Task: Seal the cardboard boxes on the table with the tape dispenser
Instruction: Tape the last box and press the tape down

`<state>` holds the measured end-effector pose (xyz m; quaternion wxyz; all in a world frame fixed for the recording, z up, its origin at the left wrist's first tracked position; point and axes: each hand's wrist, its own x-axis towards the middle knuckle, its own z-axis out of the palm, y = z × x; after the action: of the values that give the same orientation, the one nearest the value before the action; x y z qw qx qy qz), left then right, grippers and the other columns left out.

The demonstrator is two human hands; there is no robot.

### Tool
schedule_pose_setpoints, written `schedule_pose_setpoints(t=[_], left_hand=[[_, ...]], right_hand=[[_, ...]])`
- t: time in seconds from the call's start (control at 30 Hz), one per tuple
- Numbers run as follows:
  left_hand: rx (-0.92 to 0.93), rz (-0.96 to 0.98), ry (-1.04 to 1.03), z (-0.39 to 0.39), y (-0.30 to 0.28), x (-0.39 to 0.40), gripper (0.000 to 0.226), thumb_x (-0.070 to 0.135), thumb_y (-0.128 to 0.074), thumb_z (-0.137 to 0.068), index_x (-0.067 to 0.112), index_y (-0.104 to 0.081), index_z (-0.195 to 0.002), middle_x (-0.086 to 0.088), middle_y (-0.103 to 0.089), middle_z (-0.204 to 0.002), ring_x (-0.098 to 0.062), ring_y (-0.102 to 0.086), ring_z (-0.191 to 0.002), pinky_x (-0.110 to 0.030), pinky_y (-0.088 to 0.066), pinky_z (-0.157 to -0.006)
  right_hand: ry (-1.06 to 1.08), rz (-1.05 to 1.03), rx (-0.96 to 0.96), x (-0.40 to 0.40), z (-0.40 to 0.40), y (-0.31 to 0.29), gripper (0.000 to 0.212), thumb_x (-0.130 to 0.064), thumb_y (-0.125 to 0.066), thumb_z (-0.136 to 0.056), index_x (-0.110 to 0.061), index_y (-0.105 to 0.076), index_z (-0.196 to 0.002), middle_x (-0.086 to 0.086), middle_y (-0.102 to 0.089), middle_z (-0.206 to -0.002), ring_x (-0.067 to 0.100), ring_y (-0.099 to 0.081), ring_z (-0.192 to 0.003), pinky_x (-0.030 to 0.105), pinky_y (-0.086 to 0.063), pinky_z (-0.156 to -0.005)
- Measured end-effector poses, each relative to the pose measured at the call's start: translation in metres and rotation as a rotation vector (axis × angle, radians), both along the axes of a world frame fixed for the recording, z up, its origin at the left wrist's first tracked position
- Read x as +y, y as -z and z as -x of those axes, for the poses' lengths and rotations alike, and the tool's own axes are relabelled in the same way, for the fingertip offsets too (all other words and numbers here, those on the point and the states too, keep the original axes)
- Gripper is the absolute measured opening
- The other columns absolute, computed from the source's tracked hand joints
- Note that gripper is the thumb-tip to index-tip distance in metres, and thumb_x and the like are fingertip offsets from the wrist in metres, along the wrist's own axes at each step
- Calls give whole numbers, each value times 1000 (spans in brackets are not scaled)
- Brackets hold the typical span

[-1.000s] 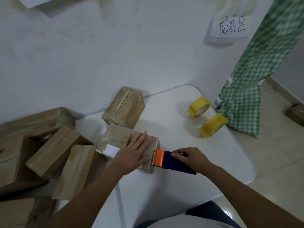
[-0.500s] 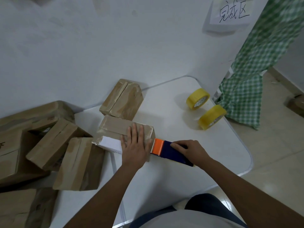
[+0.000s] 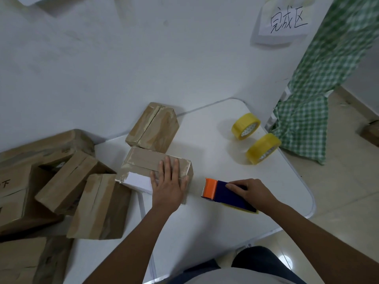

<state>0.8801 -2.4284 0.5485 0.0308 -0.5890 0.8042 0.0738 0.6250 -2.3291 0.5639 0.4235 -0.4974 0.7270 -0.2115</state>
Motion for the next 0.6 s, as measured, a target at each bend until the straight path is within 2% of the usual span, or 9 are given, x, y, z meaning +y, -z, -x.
schedule_pose_setpoints(t=[0.1, 0.2, 0.3, 0.4, 0.6], left_hand=[[23, 2, 1, -1, 1, -1, 67, 54, -18, -102, 26, 6, -157, -5, 7, -166, -23, 6, -153, -53, -2, -121], [67, -7, 25, -4, 2, -2, 74, 60, -24, -100, 23, 2, -158, -6, 5, -166, -26, 4, -153, -56, -1, -120], [46, 41, 36, -3, 2, 1, 76, 60, -29, -98, 17, -14, -158, -12, -11, -165, -32, -11, -152, -60, -12, -117], [33, 89, 35, 1, 3, 3, 75, 58, -27, -96, 13, -25, -156, -16, -22, -162, -34, -22, -149, -60, -19, -115], [32, 123, 36, 0, 8, 3, 73, 55, -33, -98, 12, -23, -156, -16, -22, -162, -34, -24, -148, -59, -21, -115]], right_hand=[[-54, -8, 79, -5, -2, -3, 35, -55, -52, -93, -35, -70, -114, -11, -72, -105, 3, -65, -84, 25, -55, -75], [-106, -59, 119, -15, -7, -7, 37, -55, -51, -93, -35, -67, -119, -7, -70, -113, 7, -62, -91, 22, -49, -75], [-144, -135, 148, -20, -9, -8, 40, -50, -51, -94, -32, -60, -128, 0, -65, -124, 14, -61, -102, 24, -45, -79], [-123, -121, 226, -29, -28, -8, 41, -51, -50, -94, -30, -59, -128, 1, -65, -122, 19, -61, -104, 28, -46, -81], [-70, -93, 296, -39, -67, -3, 36, -49, -44, -97, -31, -63, -122, -2, -67, -116, 21, -63, -100, 32, -50, -80]])
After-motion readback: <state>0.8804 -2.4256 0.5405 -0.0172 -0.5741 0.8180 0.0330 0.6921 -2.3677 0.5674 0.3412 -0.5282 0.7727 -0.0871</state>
